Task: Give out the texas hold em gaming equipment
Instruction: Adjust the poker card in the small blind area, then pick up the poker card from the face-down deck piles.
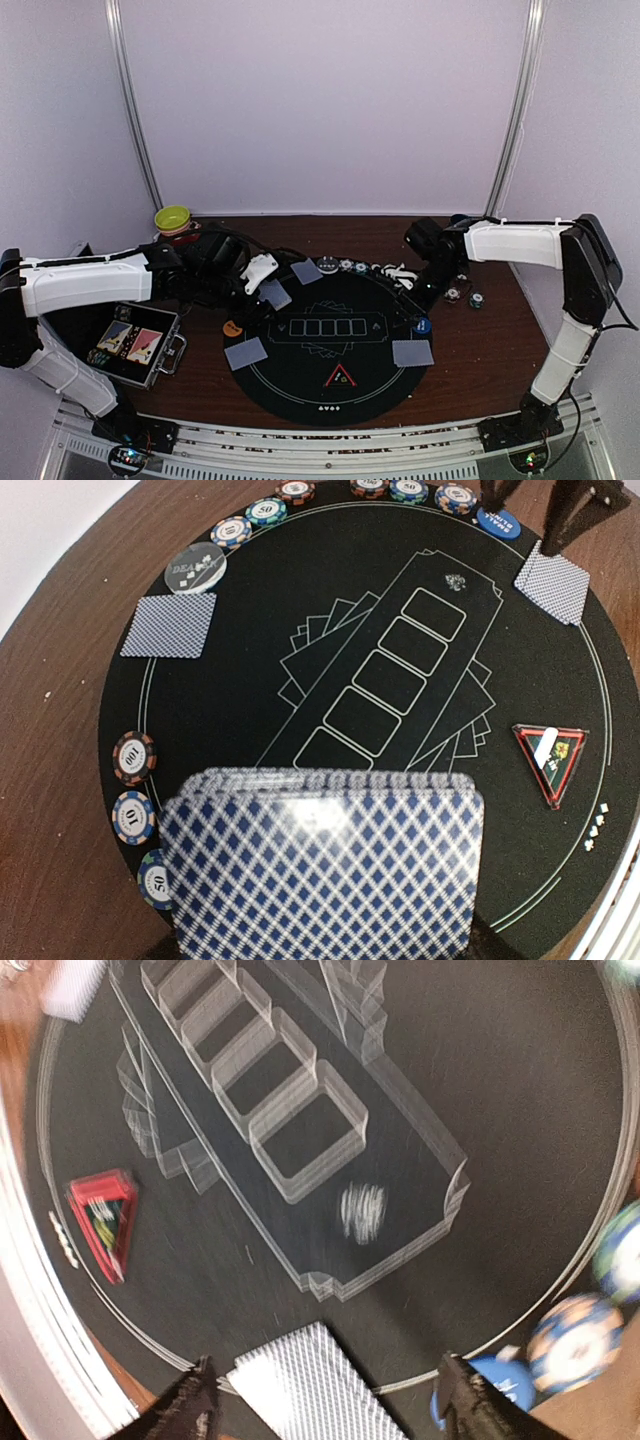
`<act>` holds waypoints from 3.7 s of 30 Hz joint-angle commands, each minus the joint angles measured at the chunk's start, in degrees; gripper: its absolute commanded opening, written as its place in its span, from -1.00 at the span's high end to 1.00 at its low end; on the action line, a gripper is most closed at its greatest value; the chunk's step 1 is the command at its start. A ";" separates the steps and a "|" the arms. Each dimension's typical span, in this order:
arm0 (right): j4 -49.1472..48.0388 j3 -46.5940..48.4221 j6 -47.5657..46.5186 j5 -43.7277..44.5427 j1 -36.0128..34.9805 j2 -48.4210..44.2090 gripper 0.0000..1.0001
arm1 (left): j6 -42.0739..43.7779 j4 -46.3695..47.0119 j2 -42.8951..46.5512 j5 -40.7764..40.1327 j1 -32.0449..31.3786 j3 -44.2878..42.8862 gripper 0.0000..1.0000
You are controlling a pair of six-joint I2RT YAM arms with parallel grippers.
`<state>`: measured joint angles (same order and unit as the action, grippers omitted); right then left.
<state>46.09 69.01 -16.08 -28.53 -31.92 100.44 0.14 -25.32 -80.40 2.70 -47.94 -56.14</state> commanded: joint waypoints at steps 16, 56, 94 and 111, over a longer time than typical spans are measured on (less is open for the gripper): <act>-30.02 21.27 36.66 -31.57 -5.39 10.40 -0.70 | 0.83 2.28 0.78 1.04 0.00 -0.75 -0.27; -48.69 25.15 58.73 -36.70 -15.38 25.03 -0.13 | 0.91 2.29 -0.45 1.54 0.04 -0.98 -0.29; -29.05 27.73 41.69 -27.73 -12.29 22.42 0.43 | 0.98 2.25 -0.53 1.66 0.00 -0.89 -0.29; -28.07 27.77 41.96 -34.11 -10.80 20.68 0.69 | 1.09 2.20 -0.89 1.30 0.03 -0.88 -0.29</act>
<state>15.99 96.82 26.06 -62.24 -43.81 123.28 0.58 -26.65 -81.45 3.86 -48.05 -56.14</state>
